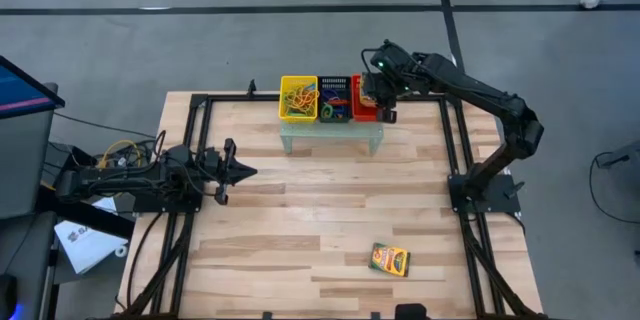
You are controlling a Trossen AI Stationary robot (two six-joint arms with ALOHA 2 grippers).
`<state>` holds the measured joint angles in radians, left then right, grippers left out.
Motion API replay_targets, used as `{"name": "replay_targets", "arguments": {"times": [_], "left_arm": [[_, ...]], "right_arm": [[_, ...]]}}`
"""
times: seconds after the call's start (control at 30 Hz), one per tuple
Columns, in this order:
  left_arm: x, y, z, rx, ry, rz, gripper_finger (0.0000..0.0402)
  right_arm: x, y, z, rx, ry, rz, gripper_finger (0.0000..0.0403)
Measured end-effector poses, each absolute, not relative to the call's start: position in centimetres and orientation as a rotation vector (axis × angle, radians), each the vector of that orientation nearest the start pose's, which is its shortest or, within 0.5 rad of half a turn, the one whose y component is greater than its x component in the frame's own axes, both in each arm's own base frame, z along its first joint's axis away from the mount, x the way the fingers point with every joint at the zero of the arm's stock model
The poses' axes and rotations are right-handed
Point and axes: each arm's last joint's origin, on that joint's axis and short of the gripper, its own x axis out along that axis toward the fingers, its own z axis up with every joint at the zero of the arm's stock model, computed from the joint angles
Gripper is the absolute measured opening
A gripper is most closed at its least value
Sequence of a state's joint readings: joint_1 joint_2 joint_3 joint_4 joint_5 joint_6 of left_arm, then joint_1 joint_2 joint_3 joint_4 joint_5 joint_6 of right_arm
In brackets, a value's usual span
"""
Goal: Pick & Place Office Desk Supplies
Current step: Put the top yellow crayon box into the red bin on the shelf
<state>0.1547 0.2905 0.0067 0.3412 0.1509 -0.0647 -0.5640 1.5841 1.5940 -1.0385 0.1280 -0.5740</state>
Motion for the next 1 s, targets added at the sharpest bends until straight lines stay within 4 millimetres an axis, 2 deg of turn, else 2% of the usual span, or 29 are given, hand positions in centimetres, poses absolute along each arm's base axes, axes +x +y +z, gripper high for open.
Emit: {"name": "replay_targets", "arguments": {"times": [0.33, 1.0], "left_arm": [[11.46, 1.35, 17.35, -0.056, -0.056, 0.002, 0.0000], [11.46, 1.35, 17.36, -0.056, -0.056, 0.002, 0.0000]], "right_arm": [[26.65, -17.31, 34.74, -0.274, 1.161, -0.323, 0.0161], [26.61, -17.28, 34.80, -0.350, 1.224, -0.427, 0.0212]]}}
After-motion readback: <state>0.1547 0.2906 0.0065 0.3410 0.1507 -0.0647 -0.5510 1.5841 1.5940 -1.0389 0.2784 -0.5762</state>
